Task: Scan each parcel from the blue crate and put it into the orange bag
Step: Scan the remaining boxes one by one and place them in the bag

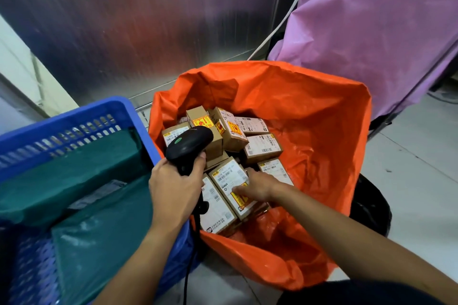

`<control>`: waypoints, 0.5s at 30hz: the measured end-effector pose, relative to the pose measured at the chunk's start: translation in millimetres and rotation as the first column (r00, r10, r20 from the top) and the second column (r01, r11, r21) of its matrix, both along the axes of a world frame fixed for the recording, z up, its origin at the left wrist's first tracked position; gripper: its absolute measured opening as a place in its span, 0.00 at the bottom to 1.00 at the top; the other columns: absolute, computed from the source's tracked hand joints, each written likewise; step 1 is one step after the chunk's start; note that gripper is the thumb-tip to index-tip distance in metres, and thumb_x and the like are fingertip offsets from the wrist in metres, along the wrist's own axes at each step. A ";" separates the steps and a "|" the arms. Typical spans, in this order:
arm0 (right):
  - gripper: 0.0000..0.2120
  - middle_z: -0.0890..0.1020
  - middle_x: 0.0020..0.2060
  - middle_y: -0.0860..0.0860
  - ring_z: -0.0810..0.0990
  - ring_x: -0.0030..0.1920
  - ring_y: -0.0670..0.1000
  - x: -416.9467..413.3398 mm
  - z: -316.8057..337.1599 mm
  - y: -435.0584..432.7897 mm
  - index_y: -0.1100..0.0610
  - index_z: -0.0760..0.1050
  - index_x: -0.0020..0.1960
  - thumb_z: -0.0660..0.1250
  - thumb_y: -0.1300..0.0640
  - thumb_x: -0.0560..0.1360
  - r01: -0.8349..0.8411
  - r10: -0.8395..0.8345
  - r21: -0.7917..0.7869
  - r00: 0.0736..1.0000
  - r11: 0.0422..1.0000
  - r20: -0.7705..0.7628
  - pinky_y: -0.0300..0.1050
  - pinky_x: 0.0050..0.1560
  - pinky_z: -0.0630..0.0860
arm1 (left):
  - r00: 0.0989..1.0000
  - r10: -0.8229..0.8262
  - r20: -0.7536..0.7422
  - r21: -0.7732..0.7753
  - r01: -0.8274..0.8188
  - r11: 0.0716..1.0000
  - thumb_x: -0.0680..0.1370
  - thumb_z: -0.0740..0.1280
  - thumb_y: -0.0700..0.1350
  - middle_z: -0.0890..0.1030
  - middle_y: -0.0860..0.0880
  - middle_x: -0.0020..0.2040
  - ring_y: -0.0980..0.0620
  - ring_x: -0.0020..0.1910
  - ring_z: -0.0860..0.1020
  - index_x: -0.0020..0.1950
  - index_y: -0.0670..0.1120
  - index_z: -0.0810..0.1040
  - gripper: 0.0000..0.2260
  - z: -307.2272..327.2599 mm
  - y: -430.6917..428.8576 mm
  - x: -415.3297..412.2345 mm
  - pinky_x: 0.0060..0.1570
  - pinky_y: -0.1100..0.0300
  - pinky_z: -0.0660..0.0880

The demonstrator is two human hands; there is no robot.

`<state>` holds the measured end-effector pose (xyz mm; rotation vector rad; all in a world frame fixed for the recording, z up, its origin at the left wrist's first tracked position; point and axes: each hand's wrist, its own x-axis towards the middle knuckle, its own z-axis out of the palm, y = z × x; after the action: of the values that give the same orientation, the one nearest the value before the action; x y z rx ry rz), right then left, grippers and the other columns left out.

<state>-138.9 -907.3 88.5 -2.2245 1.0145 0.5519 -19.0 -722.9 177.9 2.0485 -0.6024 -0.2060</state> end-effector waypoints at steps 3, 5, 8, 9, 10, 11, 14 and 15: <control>0.34 0.78 0.68 0.56 0.79 0.64 0.59 5.5 3.3 -4.4 0.56 0.69 0.73 0.63 0.33 0.78 0.021 -0.021 0.036 1.000 0.999 -0.017 0.54 0.64 0.76 | 1.000 0.012 -0.018 -0.032 -0.012 0.999 0.74 0.63 0.72 0.85 0.50 0.39 0.50 0.43 0.84 0.42 0.49 0.85 0.27 -2.6 0.7 1.8 0.50 0.47 0.80; 0.37 0.74 0.71 0.59 0.76 0.68 0.61 14.3 16.1 -6.9 0.58 0.66 0.76 0.59 0.31 0.79 0.062 -0.061 -0.037 0.997 0.997 0.037 0.55 0.66 0.74 | 0.999 0.010 -0.034 -0.044 -0.012 0.999 0.74 0.63 0.73 0.85 0.50 0.39 0.49 0.44 0.84 0.44 0.49 0.85 0.28 -3.5 1.4 2.5 0.50 0.47 0.81; 0.40 0.67 0.75 0.59 0.73 0.70 0.62 40.8 46.9 -8.3 0.58 0.59 0.79 0.59 0.30 0.79 0.114 -0.033 -0.284 0.961 0.952 0.275 0.60 0.65 0.73 | 0.999 0.005 -0.040 -0.053 -0.007 0.999 0.74 0.64 0.71 0.84 0.49 0.39 0.47 0.45 0.84 0.44 0.50 0.83 0.25 -0.4 2.0 -0.1 0.50 0.46 0.80; 0.42 0.66 0.76 0.58 0.73 0.71 0.61 54.8 56.3 -7.9 0.57 0.58 0.80 0.60 0.29 0.78 0.126 -0.013 -0.298 0.935 0.946 0.354 0.61 0.66 0.73 | 0.999 0.016 -0.029 -0.061 -0.018 0.998 0.73 0.64 0.71 0.83 0.48 0.39 0.46 0.45 0.83 0.43 0.50 0.83 0.25 2.4 2.3 -0.7 0.49 0.47 0.79; 0.43 0.66 0.76 0.58 0.72 0.72 0.61 68.0 64.2 -8.4 0.56 0.57 0.80 0.61 0.29 0.77 0.115 0.015 -0.300 0.917 0.947 0.399 0.61 0.66 0.72 | 0.999 0.028 -0.026 -0.072 -0.030 0.997 0.73 0.64 0.70 0.82 0.48 0.40 0.46 0.45 0.82 0.43 0.49 0.82 0.25 4.9 1.7 -2.3 0.48 0.49 0.78; 0.44 0.66 0.77 0.59 0.72 0.72 0.62 80.5 69.2 -8.0 0.56 0.56 0.80 0.62 0.29 0.76 0.079 0.052 -0.304 0.915 0.950 0.400 0.60 0.67 0.71 | 0.999 0.036 -0.021 -0.076 -0.037 0.996 0.72 0.64 0.70 0.81 0.48 0.40 0.45 0.45 0.81 0.43 0.48 0.82 0.25 5.6 1.4 -3.6 0.46 0.51 0.76; 0.44 0.66 0.77 0.63 0.72 0.71 0.65 106.4 75.1 -1.9 0.60 0.54 0.80 0.63 0.33 0.78 -0.045 0.134 -0.314 0.954 0.948 0.268 0.60 0.67 0.71 | 1.000 0.015 0.005 -0.054 -0.015 0.998 0.74 0.65 0.68 0.79 0.52 0.37 0.42 0.49 0.81 0.41 0.53 0.79 0.19 8.9 0.5 -6.5 0.50 0.47 0.77; 0.41 0.68 0.75 0.64 0.73 0.71 0.66 110.8 73.2 0.0 0.61 0.54 0.80 0.63 0.36 0.79 -0.051 0.134 -0.315 0.959 0.948 0.250 0.59 0.66 0.71 | 1.000 -0.003 0.023 -0.032 0.004 0.999 0.74 0.66 0.66 0.78 0.55 0.37 0.41 0.52 0.81 0.40 0.57 0.77 0.14 10.4 0.0 -6.5 0.55 0.43 0.78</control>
<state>-28.1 -907.2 161.7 -2.5453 0.9030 0.1271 -25.5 -722.9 188.3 2.0214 -0.6195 -0.1737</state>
